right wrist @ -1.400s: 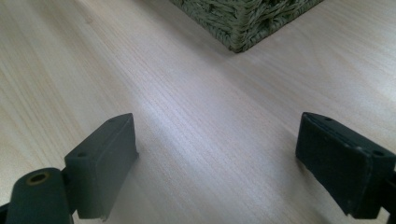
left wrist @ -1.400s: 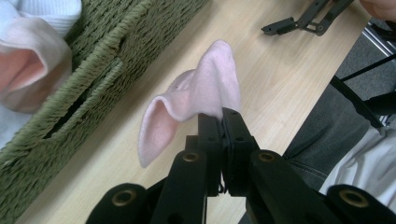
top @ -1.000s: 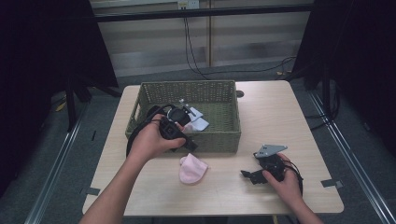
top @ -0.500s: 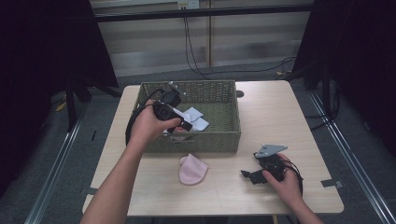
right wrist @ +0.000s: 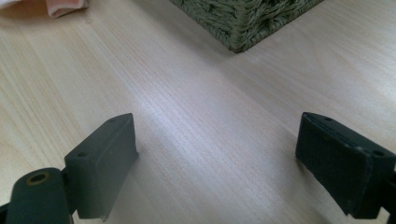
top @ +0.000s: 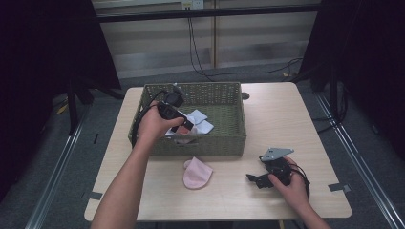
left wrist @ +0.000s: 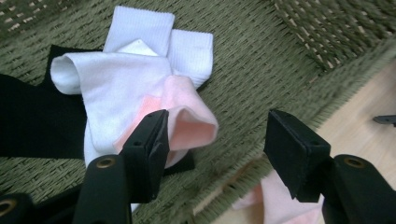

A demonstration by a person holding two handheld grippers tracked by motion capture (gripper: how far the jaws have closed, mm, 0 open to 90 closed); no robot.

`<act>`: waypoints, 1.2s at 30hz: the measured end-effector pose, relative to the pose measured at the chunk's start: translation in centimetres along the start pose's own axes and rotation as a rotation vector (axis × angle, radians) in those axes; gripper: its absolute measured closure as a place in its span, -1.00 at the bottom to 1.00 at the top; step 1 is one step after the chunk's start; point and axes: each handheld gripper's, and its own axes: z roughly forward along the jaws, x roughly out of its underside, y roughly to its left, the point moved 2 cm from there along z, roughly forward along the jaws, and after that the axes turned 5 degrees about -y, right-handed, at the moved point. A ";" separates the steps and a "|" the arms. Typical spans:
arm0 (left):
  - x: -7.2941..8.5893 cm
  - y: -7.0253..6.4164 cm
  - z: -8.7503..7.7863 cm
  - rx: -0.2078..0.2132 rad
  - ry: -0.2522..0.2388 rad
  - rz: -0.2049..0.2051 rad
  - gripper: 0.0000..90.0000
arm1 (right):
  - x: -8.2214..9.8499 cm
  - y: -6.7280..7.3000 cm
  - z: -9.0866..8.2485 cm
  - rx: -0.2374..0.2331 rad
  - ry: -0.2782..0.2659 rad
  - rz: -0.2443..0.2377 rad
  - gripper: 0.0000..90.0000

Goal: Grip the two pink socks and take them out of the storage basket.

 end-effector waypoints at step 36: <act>1.3 3.5 3.4 -0.029 0.146 -0.095 0.85 | 0.0 0.0 0.0 0.000 0.000 0.000 -0.74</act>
